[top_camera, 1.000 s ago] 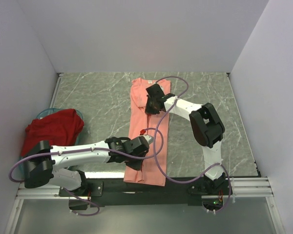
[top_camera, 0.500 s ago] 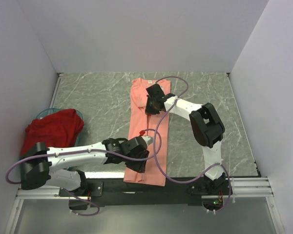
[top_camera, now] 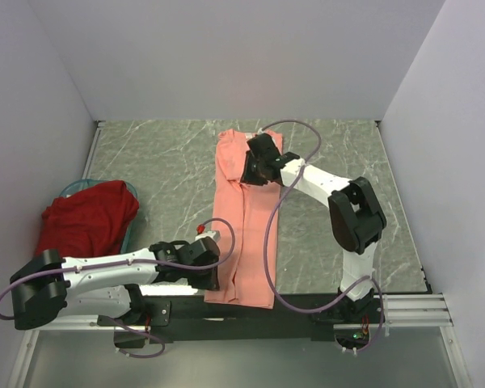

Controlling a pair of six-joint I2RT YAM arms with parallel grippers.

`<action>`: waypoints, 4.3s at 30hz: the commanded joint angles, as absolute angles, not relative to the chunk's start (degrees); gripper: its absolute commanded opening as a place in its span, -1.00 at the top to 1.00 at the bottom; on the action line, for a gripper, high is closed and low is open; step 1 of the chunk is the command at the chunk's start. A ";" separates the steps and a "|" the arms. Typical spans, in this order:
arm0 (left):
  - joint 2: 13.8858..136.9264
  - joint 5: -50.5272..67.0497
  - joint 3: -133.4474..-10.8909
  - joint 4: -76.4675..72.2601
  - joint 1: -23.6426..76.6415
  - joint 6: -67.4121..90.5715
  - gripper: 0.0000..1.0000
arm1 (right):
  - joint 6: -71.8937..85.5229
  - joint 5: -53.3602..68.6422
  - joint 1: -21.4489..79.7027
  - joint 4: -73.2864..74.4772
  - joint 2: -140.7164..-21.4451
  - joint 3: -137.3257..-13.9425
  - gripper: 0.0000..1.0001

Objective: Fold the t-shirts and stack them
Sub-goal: Fold the tshirt

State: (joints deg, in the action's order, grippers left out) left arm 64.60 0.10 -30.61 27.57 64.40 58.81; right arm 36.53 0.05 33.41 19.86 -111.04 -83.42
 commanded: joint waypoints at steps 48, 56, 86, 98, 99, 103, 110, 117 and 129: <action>54.14 3.25 -23.21 30.41 61.00 68.73 -0.09 | 70.40 -5.98 74.27 19.17 -55.55 -19.43 0.00; 58.36 4.39 -22.94 26.46 63.46 69.87 0.31 | 71.19 -5.27 74.27 19.24 -53.71 -17.58 0.31; 45.62 4.66 -24.34 30.93 64.07 71.02 0.29 | 70.14 -9.58 74.00 38.49 -40.08 -20.83 0.23; 54.92 -5.63 -38.32 29.72 57.76 61.27 0.38 | 67.77 -12.66 74.00 39.39 -42.01 -26.36 0.32; 56.76 -4.32 -38.23 27.97 56.96 60.74 0.40 | 67.50 -12.83 74.09 38.94 -42.36 -26.72 0.32; 61.25 -1.41 -35.17 21.28 54.23 59.24 0.46 | 66.27 -13.62 74.00 37.01 -45.69 -28.56 0.32; 67.76 4.13 -26.20 10.64 53.17 60.20 0.56 | 66.80 -8.80 74.00 26.48 -49.66 -23.13 0.34; 64.60 4.75 -21.09 13.17 53.17 62.05 0.58 | 68.47 -3.08 74.18 22.68 -48.87 -16.00 0.35; 60.47 3.78 -23.99 20.13 52.73 59.94 0.52 | 67.94 -3.07 74.62 28.91 -41.77 -15.29 0.35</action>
State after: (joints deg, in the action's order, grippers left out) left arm 61.32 3.64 -22.20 18.02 52.95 61.49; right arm 68.10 -2.59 74.02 23.70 -44.82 -15.35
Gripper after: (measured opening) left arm 0.239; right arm 0.324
